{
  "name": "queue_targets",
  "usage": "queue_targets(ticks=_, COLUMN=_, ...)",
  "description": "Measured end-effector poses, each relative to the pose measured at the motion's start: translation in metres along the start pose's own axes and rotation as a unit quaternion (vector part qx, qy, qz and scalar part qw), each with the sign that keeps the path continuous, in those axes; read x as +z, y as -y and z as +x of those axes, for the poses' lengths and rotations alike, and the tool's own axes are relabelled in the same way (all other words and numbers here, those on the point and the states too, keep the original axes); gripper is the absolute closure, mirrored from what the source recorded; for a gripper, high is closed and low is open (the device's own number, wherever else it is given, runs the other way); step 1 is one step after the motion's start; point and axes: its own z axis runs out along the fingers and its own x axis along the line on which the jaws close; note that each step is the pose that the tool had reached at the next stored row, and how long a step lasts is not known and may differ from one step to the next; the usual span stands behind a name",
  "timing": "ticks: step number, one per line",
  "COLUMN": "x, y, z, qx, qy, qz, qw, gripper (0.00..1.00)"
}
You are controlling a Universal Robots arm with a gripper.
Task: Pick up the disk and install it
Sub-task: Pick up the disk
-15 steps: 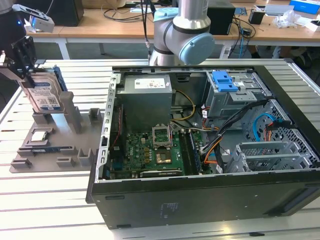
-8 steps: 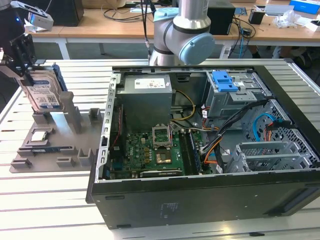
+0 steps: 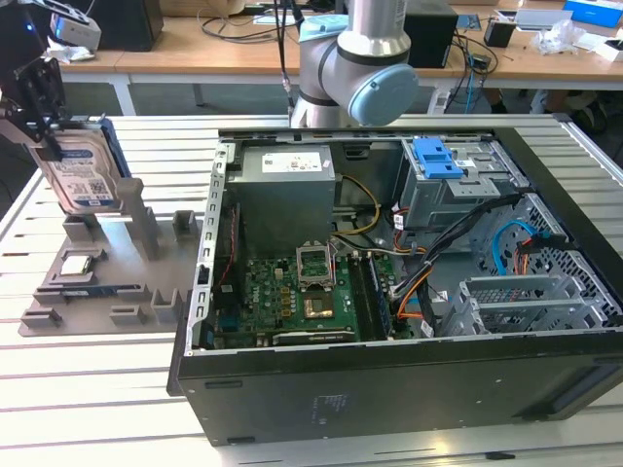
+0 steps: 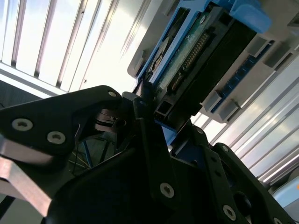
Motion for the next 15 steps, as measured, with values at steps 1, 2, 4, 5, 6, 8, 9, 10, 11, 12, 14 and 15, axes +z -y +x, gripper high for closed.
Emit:
queue_targets(ticks=1, x=-0.0008, y=0.0000, z=0.0000, qx=0.000, qy=0.0000, qz=0.0000, qw=1.0000, gripper=0.63)
queue_targets(ticks=2, x=-0.0018, y=-0.0001, z=0.0000, qx=0.000, qy=0.0000, qz=0.0000, qw=1.0000, gripper=0.63)
queue_targets(ticks=4, x=-0.0037, y=-0.0001, z=-0.0001, qx=0.000, qy=0.0000, qz=0.0000, qw=1.0000, gripper=0.63)
queue_targets(ticks=5, x=-0.0044, y=-0.0001, z=-0.0001, qx=0.000, qy=0.0000, qz=0.0000, qw=1.0000, gripper=0.63)
queue_targets(ticks=6, x=-0.0059, y=-0.0002, z=-0.0001, qx=0.000, qy=0.0000, qz=0.0000, qw=1.0000, gripper=0.63)
queue_targets(ticks=8, x=-0.0081, y=-0.0002, z=-0.0002, qx=0.000, qy=0.0000, qz=0.0000, qw=1.0000, gripper=0.63)
queue_targets(ticks=9, x=-0.0092, y=-0.0003, z=-0.0002, qx=0.000, qy=0.0000, qz=0.0000, qw=1.0000, gripper=0.63)
queue_targets(ticks=10, x=-0.0106, y=-0.0003, z=-0.0003, qx=0.000, qy=0.0000, qz=0.0000, qw=1.0000, gripper=0.63)
queue_targets(ticks=11, x=-0.0122, y=-0.0003, z=-0.0003, qx=0.000, qy=0.0000, qz=0.0000, qw=1.0000, gripper=0.63)
queue_targets(ticks=12, x=-0.0135, y=-0.0004, z=-0.0003, qx=0.000, qy=0.0000, qz=0.0000, qw=1.0000, gripper=0.63)
queue_targets(ticks=14, x=-0.0177, y=-0.0005, z=-0.0004, qx=0.000, qy=0.0000, qz=0.0000, qw=1.0000, gripper=0.63)
queue_targets(ticks=15, x=-0.0196, y=-0.0006, z=-0.0005, qx=0.000, qy=0.0000, qz=0.0000, qw=1.0000, gripper=0.63)
